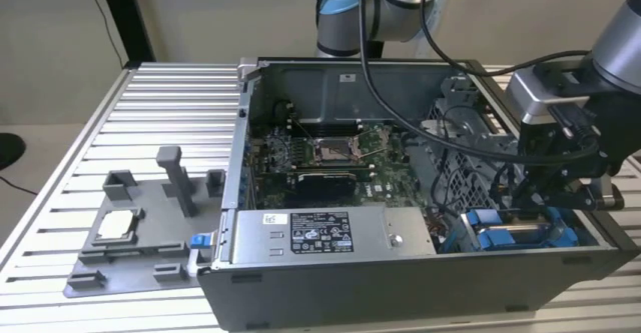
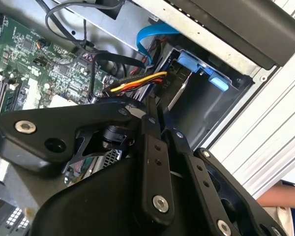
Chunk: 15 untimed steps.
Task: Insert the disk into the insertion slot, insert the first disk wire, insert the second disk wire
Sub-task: 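Insert the second disk wire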
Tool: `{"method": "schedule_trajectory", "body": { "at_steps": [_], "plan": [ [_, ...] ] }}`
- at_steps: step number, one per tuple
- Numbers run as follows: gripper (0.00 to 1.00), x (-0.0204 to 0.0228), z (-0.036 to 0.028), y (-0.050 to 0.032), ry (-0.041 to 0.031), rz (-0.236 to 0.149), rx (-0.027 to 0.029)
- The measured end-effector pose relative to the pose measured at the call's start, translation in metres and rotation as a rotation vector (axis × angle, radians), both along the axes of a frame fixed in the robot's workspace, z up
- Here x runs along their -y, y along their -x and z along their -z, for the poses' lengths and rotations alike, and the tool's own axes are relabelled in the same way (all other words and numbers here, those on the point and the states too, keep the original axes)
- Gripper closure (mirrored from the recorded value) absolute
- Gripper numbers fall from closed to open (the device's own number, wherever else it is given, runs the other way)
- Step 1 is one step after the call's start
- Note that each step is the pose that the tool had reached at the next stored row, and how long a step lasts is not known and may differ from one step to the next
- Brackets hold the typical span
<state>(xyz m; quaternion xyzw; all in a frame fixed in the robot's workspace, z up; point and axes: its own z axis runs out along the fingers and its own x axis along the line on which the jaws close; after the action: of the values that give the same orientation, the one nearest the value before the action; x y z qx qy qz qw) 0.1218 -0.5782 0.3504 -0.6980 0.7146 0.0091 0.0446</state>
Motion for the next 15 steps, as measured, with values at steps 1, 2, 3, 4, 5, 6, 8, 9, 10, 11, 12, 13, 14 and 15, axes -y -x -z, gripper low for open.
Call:
{"method": "schedule_trajectory", "body": {
  "at_steps": [1,2,3,4,5,6,8,9,10,11,12,13,14,15],
  "plan": [
    [1.0,0.0,0.0001,0.0009,-0.0001,0.0,0.0088],
    [1.0,0.0,0.0003,0.002,0.0001,0.0,0.0181],
    [1.0,0.0,0.0005,0.0031,-0.0001,0.0,0.0262],
    [1.0,0.0,0.0006,0.0043,0.0001,0.0,0.0341],
    [1.0,0.0,0.0007,0.0054,0.0,0.0,0.0409],
    [1.0,0.0001,0.0008,0.0062,0.0,-0.001,0.0433],
    [1.0,0.0001,0.0008,0.0064,0.0001,-0.001,0.0434],
    [1.0,0.0,0.0009,0.0065,0.0003,-0.001,0.0434],
    [1.0,0.0,0.0012,0.0065,0.0007,-0.001,0.0438],
    [1.0,0.0,0.0014,0.0067,0.0009,-0.001,0.0453],
    [1.0,0.0,0.0017,0.0068,0.001,-0.001,0.0474],
    [1.0,0.0,0.0021,0.0068,0.0009,-0.001,0.0497],
    [1.0,0.0,0.0026,0.0069,0.0006,-0.001,0.0516],
    [1.0,0.0,0.0028,0.0069,0.0009,-0.001,0.0535]
  ]
}}
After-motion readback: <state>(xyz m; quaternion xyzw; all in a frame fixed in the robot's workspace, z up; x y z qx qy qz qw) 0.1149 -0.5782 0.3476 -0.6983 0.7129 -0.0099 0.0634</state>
